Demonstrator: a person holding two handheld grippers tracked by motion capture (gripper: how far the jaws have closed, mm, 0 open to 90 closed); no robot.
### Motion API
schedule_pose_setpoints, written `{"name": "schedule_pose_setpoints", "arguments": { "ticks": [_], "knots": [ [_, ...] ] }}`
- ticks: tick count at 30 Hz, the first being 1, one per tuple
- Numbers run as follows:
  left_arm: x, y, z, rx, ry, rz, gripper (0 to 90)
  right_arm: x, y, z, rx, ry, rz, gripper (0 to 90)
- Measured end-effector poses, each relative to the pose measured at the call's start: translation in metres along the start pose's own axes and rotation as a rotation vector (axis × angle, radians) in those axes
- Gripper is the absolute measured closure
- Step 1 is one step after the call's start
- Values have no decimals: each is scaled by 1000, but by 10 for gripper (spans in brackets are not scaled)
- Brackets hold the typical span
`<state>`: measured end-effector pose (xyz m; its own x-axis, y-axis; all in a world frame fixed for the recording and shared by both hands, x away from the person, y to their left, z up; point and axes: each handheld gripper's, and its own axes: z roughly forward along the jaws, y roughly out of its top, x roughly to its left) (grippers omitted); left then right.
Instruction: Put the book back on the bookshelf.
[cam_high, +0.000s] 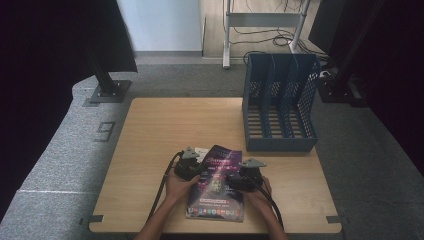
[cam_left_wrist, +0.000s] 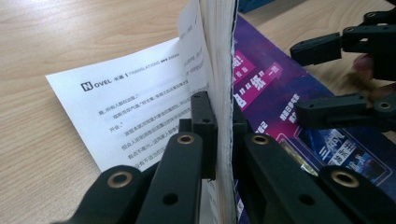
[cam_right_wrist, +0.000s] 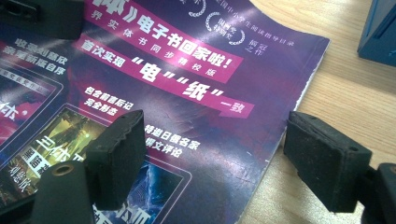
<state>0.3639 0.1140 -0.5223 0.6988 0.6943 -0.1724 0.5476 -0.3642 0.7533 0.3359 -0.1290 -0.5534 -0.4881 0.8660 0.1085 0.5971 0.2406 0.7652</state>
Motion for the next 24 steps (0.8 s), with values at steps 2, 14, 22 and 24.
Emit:
{"name": "schedule_pose_setpoints", "arguments": {
  "ticks": [2, 14, 22, 24],
  "knots": [
    [0, 0, -1, -7, -7, 4, 882, 0, 0, 0, 0, 1, 1, 206],
    [-10, 9, -11, -51, -23, 52, 883, -8, -1, -3, -8, 2, 24, 209],
    [-18, 13, -15, -90, -38, 79, 884, -16, 1, -9, -38, 18, 50, 210],
    [-20, 15, -18, -98, -46, 85, 884, -17, 1, -10, -42, 27, 55, 209]
  ]
}}
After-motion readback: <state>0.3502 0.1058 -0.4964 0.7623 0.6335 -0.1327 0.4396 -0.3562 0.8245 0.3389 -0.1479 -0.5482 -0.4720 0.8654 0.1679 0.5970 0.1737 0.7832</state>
